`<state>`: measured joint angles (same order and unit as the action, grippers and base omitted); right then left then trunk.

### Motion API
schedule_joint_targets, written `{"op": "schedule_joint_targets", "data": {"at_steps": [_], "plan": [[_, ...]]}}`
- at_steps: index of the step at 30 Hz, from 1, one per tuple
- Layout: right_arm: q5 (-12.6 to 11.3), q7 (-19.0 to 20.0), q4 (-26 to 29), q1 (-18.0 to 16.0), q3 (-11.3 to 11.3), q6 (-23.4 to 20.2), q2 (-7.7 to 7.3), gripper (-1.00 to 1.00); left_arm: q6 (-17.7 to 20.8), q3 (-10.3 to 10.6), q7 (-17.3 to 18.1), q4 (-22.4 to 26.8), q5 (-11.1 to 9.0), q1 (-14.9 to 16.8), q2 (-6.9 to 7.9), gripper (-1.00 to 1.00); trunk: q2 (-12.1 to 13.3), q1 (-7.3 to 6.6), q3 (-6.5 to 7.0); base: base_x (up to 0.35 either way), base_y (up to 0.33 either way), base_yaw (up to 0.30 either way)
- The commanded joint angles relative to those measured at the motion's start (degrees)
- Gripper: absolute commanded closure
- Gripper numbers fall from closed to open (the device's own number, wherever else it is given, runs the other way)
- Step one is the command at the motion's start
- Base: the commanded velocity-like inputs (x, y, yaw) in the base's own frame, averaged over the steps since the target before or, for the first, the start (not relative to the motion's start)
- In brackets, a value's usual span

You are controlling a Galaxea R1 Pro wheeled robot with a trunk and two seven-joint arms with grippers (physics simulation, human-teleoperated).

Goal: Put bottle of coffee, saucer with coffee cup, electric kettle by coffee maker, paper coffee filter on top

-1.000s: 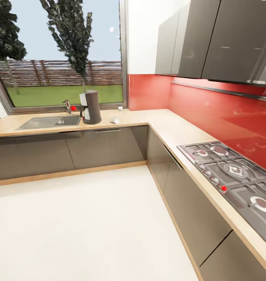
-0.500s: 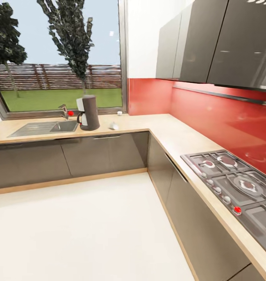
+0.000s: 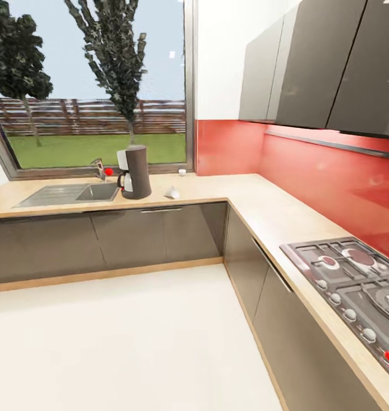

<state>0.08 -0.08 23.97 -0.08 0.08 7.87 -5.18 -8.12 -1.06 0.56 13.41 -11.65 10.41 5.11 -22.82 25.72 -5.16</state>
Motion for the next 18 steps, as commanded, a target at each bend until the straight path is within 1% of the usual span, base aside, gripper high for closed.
{"op": "schedule_joint_targets", "data": {"at_steps": [1,15,18], "plan": [[0.0,0.0,0.0,0.0,0.0,0.1,-0.01,-1.0,-0.2,-0.1,0.1,0.0,-0.3,0.1,-0.01,-1.0,-0.1,0.07,-0.04,0.337,0.0,0.192],[0.0,-0.1,0.0,0.0,0.0,0.1,0.0,-1.0,-0.2,-0.1,0.1,0.0,-0.3,0.1,-0.01,-1.0,-0.1,0.07,0.88,0.337,0.0,0.195],[0.0,-0.1,0.1,0.0,0.0,0.1,0.0,-1.0,-0.2,-0.1,0.1,0.0,-0.3,0.1,-0.01,-1.0,-0.1,0.07,0.98,0.337,0.0,0.099]]}}
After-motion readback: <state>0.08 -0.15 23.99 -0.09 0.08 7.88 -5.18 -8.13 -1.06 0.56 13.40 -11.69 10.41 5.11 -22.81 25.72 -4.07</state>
